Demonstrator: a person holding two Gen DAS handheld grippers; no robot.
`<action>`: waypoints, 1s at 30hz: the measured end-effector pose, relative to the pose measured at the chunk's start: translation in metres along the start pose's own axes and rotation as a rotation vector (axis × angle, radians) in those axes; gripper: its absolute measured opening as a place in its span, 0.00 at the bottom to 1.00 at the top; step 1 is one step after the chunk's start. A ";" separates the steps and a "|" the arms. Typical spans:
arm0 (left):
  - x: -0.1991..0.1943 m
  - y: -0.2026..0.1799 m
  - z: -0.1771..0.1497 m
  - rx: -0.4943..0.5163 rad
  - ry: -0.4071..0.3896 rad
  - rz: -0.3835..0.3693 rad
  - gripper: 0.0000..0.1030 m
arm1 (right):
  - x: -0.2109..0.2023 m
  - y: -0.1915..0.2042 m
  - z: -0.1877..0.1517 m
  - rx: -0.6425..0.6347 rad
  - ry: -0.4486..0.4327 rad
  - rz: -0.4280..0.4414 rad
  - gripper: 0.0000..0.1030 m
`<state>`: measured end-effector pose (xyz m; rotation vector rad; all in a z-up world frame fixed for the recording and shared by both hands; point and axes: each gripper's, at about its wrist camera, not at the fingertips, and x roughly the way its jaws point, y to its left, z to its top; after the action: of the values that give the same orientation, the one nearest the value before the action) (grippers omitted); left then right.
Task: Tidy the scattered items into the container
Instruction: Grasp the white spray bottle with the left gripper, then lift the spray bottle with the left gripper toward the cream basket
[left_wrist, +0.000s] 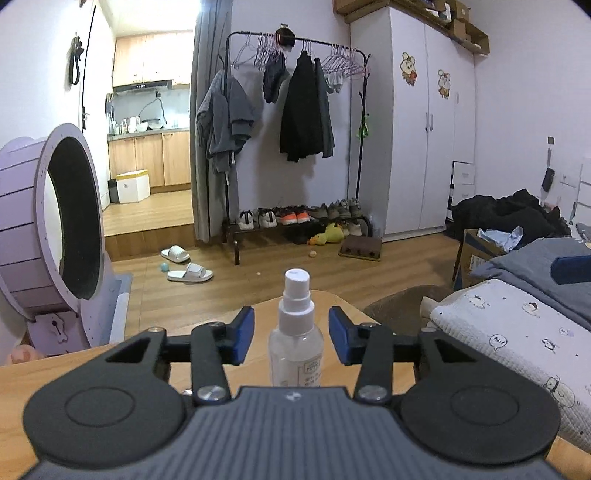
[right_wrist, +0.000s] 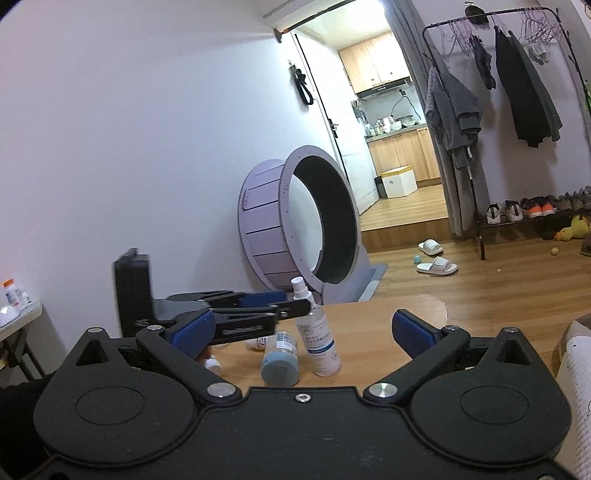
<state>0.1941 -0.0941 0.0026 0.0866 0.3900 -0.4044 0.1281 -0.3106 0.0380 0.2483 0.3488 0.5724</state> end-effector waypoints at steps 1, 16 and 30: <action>0.001 0.001 0.000 -0.001 0.001 0.002 0.41 | 0.000 0.000 0.000 -0.001 0.000 0.001 1.00; -0.056 0.010 0.024 -0.017 -0.085 0.006 0.20 | -0.010 0.007 -0.004 -0.005 -0.012 0.017 1.00; -0.223 0.080 0.006 -0.093 -0.102 0.307 0.20 | 0.005 0.056 -0.007 -0.043 -0.008 0.168 1.00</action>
<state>0.0396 0.0603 0.0944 0.0343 0.2886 -0.0872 0.1022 -0.2619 0.0485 0.2393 0.3090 0.7438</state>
